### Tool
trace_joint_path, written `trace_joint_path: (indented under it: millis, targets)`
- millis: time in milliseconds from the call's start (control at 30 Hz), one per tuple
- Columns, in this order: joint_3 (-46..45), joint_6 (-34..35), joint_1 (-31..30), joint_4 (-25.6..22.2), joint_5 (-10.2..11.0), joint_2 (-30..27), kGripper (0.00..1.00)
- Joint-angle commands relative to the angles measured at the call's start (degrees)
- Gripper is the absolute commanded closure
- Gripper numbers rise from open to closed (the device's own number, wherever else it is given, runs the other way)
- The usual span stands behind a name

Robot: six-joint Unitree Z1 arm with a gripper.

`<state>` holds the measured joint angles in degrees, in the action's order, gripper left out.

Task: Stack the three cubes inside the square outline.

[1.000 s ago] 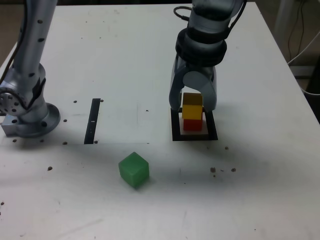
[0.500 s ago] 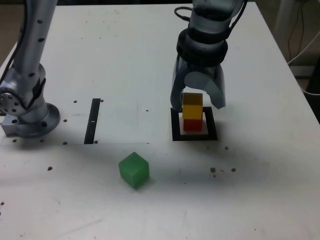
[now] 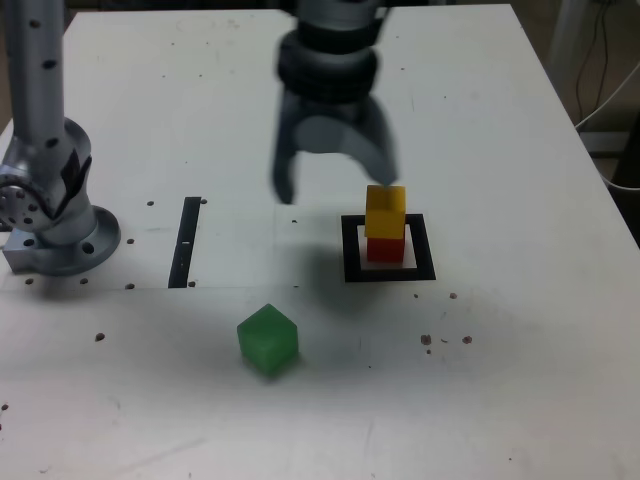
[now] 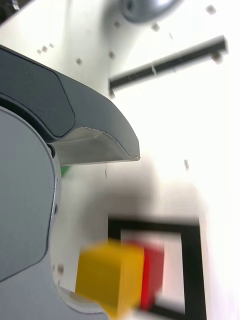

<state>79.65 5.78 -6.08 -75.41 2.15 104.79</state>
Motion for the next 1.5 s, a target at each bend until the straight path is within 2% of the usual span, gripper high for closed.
trace_joint_path:
  millis: [0,100,200,300,367,500,633,867,1067,1300,1467]
  targets:
    - [-3.7,2.6,0.1,0.3,-1.5,-2.8,0.01]
    - [-8.9,7.4,-0.4,1.1,-2.8,-6.5,0.0]
    - [-12.7,13.2,-2.1,1.5,-2.8,-9.8,0.0]
    - [-15.3,19.4,-4.8,1.7,-2.7,-11.2,0.0]
    - [-16.7,22.7,-6.7,2.0,-3.5,-11.4,0.0]
    - [-18.0,28.2,-11.8,2.6,-7.0,-11.6,0.0]
    - [-13.9,32.7,-18.0,2.8,-10.8,-10.5,0.0]
    - [-4.7,36.9,-25.1,2.1,-15.7,-3.5,0.0]
    - [-6.1,37.3,-25.8,4.9,-16.6,0.3,0.0]
    - [-12.5,37.0,-25.8,15.6,-15.7,2.0,0.0]
    - [-14.9,37.0,-25.8,19.9,-15.4,2.8,0.01]
